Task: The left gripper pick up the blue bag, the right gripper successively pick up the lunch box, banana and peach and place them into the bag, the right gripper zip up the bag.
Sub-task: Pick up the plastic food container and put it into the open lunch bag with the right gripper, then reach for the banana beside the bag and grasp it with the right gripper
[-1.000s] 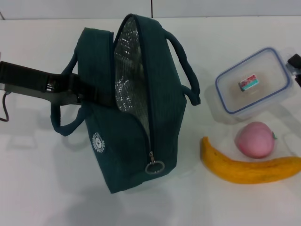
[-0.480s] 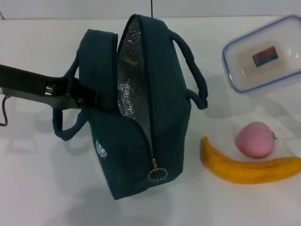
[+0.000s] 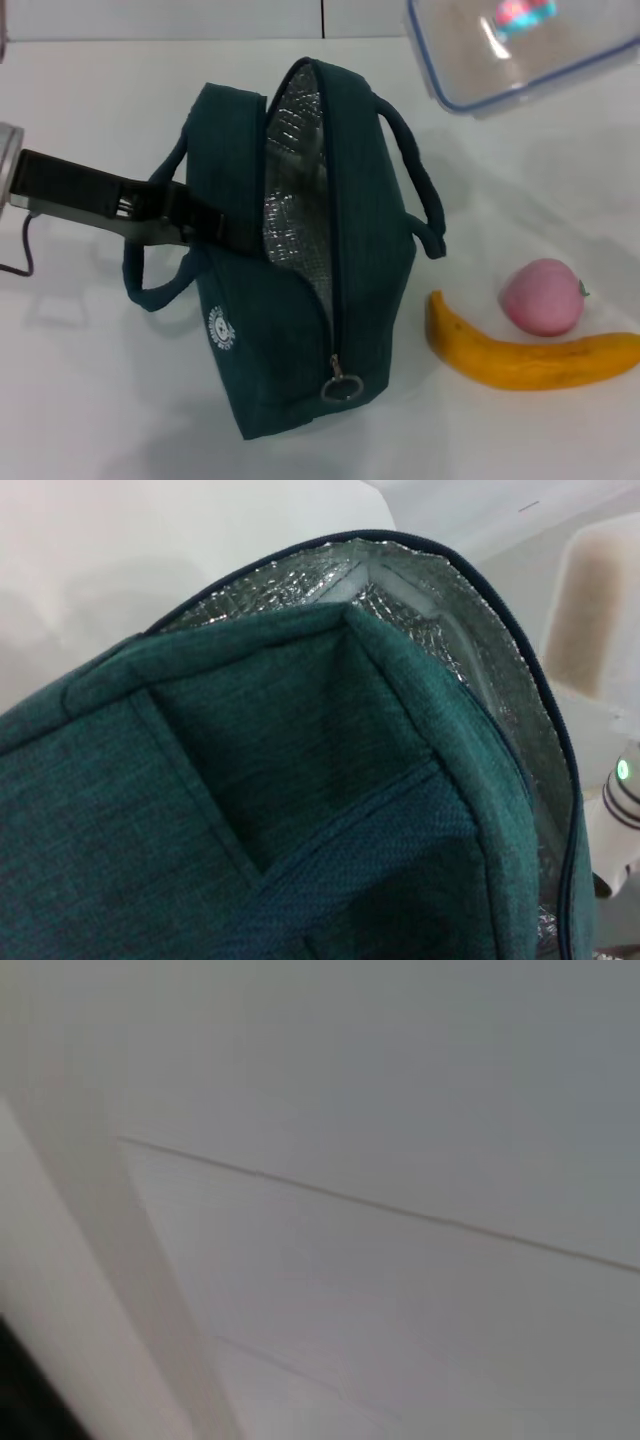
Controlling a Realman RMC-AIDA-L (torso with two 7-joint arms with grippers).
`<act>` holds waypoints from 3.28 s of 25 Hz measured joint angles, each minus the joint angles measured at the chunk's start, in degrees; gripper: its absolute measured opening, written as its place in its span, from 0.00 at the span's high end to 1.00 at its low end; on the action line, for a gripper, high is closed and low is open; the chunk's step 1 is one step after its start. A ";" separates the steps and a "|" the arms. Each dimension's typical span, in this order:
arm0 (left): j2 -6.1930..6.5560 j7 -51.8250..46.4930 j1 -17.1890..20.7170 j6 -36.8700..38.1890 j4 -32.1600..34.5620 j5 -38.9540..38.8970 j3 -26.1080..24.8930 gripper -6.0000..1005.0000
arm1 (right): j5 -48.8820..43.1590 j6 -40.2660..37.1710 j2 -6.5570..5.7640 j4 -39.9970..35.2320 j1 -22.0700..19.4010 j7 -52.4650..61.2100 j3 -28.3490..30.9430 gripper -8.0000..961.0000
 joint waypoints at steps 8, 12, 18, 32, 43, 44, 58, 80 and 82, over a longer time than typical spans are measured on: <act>-1.86 0.99 -1.36 -0.55 -0.03 1.38 0.15 0.94 | -0.04 -0.13 0.27 2.30 6.82 -0.01 -0.49 0.83; -2.92 1.63 -2.82 -0.63 -0.12 1.64 0.61 0.94 | -0.57 1.09 0.27 3.32 8.84 -0.60 -1.31 0.83; -3.77 2.77 -3.91 -2.09 -0.17 1.83 0.71 0.94 | -0.63 6.50 0.27 3.54 9.09 -1.86 -6.00 0.82; -2.88 5.31 -4.17 -5.92 -3.83 2.15 0.57 0.94 | -0.76 15.62 0.13 0.57 4.46 -2.02 -12.28 0.80; -3.17 6.62 -5.49 -5.90 -3.87 1.83 0.70 0.94 | -0.35 17.55 0.27 1.31 8.81 -3.68 -16.19 0.78; -3.18 6.65 -5.49 -5.90 -3.89 1.82 0.70 0.94 | -0.32 17.54 0.27 1.33 8.97 -3.81 -16.15 0.78; -2.96 7.81 -4.62 -6.45 -5.92 2.02 0.18 0.94 | -0.69 16.45 -0.41 -6.26 7.15 -5.96 -17.03 0.48; -2.21 8.27 -3.81 -7.32 -8.36 1.70 -1.61 0.94 | -46.13 0.74 -8.91 -55.17 7.79 6.26 -24.27 0.08; -2.22 8.14 -3.86 -7.35 -8.41 1.69 -2.33 0.94 | -52.41 -1.10 -8.02 -59.07 9.92 8.62 -24.40 0.08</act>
